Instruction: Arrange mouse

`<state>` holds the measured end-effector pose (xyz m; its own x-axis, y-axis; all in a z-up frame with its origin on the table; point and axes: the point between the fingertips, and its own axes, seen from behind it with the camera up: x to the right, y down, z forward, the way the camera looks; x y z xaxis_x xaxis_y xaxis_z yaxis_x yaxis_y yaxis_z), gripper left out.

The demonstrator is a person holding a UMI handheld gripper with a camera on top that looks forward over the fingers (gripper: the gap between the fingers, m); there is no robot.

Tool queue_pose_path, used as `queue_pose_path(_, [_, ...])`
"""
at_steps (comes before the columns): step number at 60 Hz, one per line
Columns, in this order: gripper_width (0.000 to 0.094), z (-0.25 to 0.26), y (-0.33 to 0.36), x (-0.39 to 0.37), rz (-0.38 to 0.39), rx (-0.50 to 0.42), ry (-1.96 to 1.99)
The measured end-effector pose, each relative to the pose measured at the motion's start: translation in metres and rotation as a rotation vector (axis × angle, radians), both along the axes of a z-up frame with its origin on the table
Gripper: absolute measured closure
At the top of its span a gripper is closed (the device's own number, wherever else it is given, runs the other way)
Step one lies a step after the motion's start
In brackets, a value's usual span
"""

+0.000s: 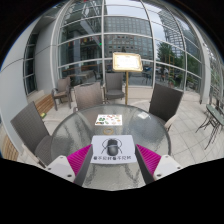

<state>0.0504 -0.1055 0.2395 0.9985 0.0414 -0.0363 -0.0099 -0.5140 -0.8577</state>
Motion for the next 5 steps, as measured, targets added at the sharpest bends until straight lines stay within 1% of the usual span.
queue_pose_path(5, [0.0079, 0.0062, -0.0015, 0.002, 0.0, 0.007, 0.002])
